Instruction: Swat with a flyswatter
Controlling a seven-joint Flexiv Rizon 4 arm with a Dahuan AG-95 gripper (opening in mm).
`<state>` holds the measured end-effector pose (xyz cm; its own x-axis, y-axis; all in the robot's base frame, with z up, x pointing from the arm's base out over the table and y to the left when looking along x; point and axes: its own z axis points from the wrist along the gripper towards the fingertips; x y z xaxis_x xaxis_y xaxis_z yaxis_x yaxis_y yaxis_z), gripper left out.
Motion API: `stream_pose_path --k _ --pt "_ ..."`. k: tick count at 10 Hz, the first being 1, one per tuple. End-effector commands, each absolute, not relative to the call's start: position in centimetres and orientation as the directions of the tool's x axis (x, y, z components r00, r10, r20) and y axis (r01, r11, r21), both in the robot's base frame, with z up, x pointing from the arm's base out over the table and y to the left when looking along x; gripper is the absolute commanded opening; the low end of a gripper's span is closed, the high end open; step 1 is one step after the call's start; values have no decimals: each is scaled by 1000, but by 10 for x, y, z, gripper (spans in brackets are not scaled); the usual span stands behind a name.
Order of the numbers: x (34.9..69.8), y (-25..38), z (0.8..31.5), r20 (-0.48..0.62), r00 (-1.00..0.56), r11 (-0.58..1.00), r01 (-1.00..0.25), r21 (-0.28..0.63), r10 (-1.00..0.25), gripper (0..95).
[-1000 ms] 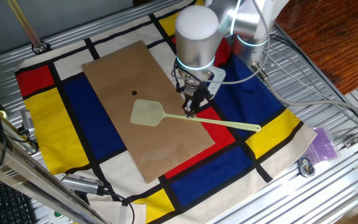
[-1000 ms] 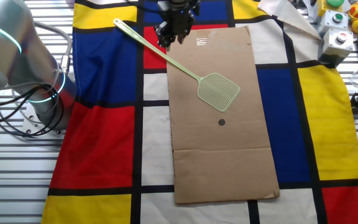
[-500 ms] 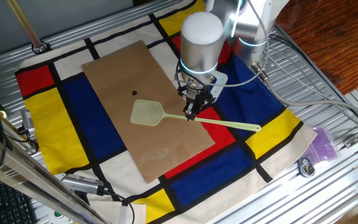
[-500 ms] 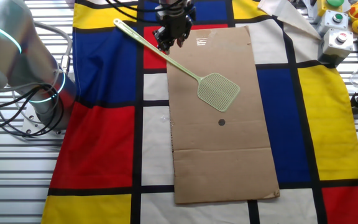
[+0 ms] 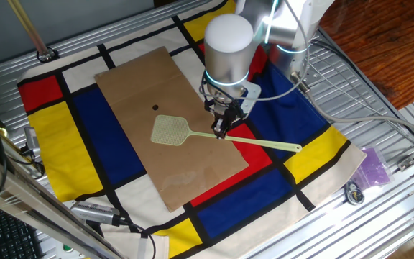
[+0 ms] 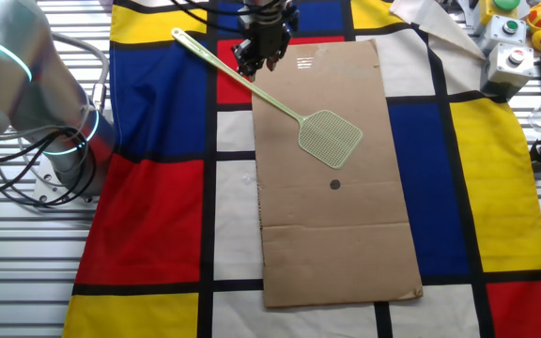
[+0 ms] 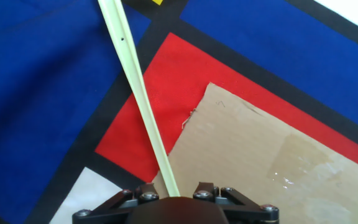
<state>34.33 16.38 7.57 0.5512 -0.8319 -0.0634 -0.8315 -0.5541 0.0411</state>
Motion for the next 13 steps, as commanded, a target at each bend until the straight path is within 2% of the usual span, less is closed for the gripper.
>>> stream_pose_path --k 1,6,13 --pt "343 164 75 -51 567 -569 -821 48 -822 380" --pt "343 166 73 -65 610 -613 -789 50 -790 380" --pt "330 184 51 -68 654 -657 -753 44 -753 380"
